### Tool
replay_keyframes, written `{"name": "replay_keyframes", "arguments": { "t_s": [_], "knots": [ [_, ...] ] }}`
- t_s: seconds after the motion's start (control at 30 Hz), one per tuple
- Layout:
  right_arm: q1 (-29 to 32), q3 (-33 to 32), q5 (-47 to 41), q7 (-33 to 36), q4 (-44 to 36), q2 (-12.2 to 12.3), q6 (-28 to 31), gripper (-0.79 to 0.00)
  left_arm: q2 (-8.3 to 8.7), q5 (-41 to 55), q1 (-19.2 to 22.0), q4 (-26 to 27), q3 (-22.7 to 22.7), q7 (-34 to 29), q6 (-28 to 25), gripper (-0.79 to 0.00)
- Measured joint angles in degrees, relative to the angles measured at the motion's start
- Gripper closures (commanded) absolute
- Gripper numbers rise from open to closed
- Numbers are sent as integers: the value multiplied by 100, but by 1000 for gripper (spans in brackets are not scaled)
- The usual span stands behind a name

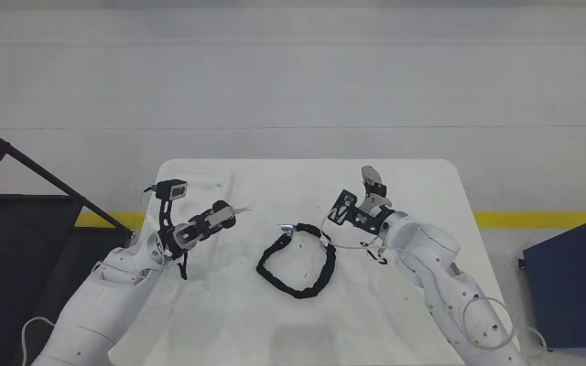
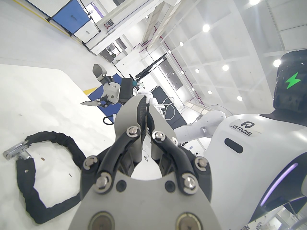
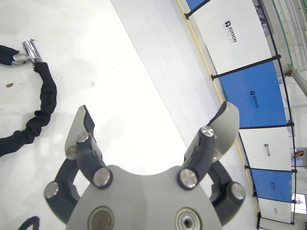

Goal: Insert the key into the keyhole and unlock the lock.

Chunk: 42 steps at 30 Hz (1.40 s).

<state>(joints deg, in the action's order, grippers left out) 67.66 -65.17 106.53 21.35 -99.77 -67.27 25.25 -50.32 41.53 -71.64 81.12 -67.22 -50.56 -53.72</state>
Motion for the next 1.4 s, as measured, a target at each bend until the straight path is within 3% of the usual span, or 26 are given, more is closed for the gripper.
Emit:
{"name": "replay_keyframes", "arguments": {
  "t_s": [0.37, 0.47, 0.57, 0.67, 0.8, 0.87, 1.13, 1.4],
  "knots": [
    [0, -1, -1, -1, -1, 0, -1, -785, 0, 0, 0, 0, 0, 0, 0, 0],
    [2, -117, -294, -283, -34, -2, 1, -785, 0, 0, 0, 0, 0, 0, 0, 0],
    [-172, -319, -939, -650, 104, 12, 539, -785, 0, 0, 0, 0, 0, 0, 0, 0],
    [-532, -372, -1621, -581, 414, 8, 1345, -785, 0, 0, 0, 0, 0, 0, 0, 0],
    [-1260, -248, -2927, -71, 1097, -47, 2424, -785, 0, 0, 0, 0, 0, 0, 0, 0],
    [-1584, -125, -3465, 271, 1404, -86, 2670, -785, 0, 0, 0, 0, 0, 0, 0, 0],
    [-2761, 784, -5209, 1714, 2458, -320, 2716, -785, 0, 0, 0, 0, 0, 0, 0, 0],
    [-3700, 2348, -6037, 3255, 3496, -765, 2529, -785, 0, 0, 0, 0, 0, 0, 0, 0]
  ]
}}
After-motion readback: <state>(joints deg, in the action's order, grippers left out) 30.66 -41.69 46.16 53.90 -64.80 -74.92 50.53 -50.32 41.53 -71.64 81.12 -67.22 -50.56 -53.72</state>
